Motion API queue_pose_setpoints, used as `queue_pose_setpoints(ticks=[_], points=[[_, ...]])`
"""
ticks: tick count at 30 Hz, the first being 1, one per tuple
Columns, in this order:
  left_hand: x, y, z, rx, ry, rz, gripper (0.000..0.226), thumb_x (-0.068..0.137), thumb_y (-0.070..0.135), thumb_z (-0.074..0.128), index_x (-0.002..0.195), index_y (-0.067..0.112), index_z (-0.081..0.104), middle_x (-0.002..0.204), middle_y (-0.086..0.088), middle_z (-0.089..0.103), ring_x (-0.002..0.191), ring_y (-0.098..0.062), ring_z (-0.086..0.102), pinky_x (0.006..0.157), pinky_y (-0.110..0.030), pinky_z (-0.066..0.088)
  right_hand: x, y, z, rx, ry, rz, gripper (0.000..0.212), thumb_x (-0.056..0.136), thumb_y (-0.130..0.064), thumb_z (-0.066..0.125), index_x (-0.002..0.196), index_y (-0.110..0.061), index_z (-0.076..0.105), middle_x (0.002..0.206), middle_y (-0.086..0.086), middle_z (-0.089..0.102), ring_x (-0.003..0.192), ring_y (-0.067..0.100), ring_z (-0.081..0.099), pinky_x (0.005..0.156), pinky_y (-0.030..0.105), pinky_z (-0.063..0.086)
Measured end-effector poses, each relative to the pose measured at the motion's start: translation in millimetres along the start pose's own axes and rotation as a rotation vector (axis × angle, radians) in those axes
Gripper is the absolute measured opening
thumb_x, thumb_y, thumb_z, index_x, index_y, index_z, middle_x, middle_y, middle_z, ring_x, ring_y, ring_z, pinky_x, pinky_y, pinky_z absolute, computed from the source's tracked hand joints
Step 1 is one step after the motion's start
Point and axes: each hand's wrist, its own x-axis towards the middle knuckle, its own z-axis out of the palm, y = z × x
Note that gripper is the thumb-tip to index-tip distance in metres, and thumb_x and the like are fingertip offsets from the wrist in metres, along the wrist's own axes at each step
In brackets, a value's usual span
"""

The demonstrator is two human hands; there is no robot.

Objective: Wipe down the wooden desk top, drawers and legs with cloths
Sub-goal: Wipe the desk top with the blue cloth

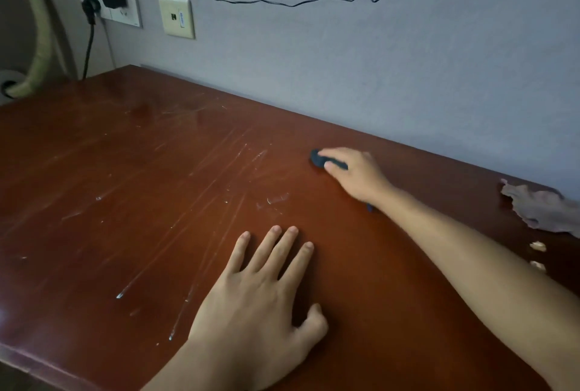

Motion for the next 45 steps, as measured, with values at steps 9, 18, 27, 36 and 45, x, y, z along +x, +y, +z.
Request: queue_pose_setpoints(ticks=[9, 18, 27, 36, 45], points=[[-2.8, 1.6, 5.9, 0.082, 0.045, 0.008, 0.076, 0.091, 0.067, 0.045, 0.151, 0.02, 0.052, 0.159, -0.007, 0.044, 0.15, -0.026, 0.036, 0.114, -0.051, 0.021, -89.4, -15.8, -16.0, 0.071, -0.079, -0.179, 0.033, 0.097, -0.019, 0.069, 0.13, -0.023, 0.071, 0.136, -0.01, 0.065, 0.128, 0.002, 0.058, 0.113, 0.02, 0.038], [2.7, -1.0, 1.3, -0.023, 0.024, -0.015, 0.082, 0.089, 0.071, 0.04, 0.159, 0.029, 0.037, 0.169, -0.001, 0.024, 0.158, -0.02, 0.014, 0.121, -0.046, 0.008, 101.5, 45.3, 15.4, -0.157, 0.085, 0.253, 0.036, 0.107, -0.033, 0.045, 0.135, -0.022, 0.063, 0.136, 0.01, 0.064, 0.124, 0.035, 0.057, 0.098, 0.039, 0.047], [-1.4, 2.7, -13.3, -0.058, 0.063, 0.031, 0.069, 0.1, 0.056, 0.034, 0.16, 0.023, 0.035, 0.169, 0.003, 0.022, 0.158, -0.017, 0.016, 0.13, -0.036, 0.009, -47.6, -57.6, 30.8, -0.072, 0.07, -0.027, 0.036, 0.1, -0.022, 0.058, 0.134, -0.013, 0.067, 0.137, 0.006, 0.065, 0.127, 0.026, 0.059, 0.11, 0.033, 0.041], [-63.6, 1.2, -6.2, -0.019, 0.314, 0.14, 0.028, 0.093, 0.022, 0.046, 0.08, 0.012, 0.069, 0.092, -0.003, 0.069, 0.083, -0.025, 0.068, 0.064, -0.042, 0.058, -149.3, -110.0, -2.7, 0.077, -0.093, -0.162, 0.032, 0.095, -0.022, 0.07, 0.127, -0.024, 0.072, 0.125, -0.014, 0.067, 0.12, 0.004, 0.058, 0.102, 0.011, 0.037], [-165.6, -87.7, -11.1, 0.047, 0.538, -0.073, 0.04, 0.1, 0.02, 0.042, 0.112, 0.006, 0.078, 0.118, -0.008, 0.072, 0.109, -0.028, 0.07, 0.096, -0.039, 0.056, -175.3, -164.1, 22.6, 0.073, 0.036, -0.106, 0.032, 0.093, -0.021, 0.074, 0.124, -0.014, 0.073, 0.123, 0.001, 0.072, 0.118, 0.022, 0.058, 0.102, 0.029, 0.042]])
